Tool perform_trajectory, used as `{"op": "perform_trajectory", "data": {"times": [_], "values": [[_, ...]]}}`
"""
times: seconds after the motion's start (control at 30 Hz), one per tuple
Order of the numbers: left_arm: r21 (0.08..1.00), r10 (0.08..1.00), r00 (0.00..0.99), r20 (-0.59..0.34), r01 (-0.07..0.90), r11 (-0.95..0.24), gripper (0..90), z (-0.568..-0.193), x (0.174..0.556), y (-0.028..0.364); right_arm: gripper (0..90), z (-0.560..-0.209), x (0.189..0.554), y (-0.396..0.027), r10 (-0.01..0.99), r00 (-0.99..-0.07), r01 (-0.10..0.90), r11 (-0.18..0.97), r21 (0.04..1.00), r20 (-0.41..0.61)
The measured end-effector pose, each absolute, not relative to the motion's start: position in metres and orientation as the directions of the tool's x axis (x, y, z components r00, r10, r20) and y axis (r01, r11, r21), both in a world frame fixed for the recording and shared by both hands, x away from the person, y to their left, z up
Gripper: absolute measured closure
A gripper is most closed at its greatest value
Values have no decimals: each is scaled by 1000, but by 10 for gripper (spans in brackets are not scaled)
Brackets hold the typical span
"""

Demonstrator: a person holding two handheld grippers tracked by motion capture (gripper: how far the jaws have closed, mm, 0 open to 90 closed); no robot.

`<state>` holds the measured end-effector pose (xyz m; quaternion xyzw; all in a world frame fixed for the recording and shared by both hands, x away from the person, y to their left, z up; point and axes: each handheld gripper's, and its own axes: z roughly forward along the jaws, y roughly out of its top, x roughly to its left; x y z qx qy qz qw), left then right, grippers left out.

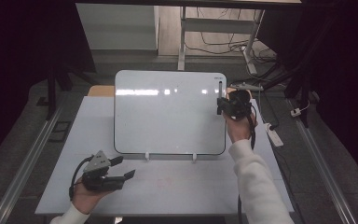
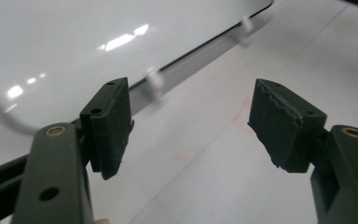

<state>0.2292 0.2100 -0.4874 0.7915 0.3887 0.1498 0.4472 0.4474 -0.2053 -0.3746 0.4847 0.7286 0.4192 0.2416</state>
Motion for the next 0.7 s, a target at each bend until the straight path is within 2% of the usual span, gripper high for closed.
{"op": "perform_trajectory", "data": {"times": [0.27, 0.7], "values": [[817, 787, 604, -127, 513, -263, 295, -497, 225, 230, 803, -376, 478, -199, 918, -394, 515, 170, 840, 55], [818, 797, 592, -119, 514, -259, 288, -502, 224, 234, 783, -376, 480, -200, 921, -389, 464, 178, 868, 19]]}}
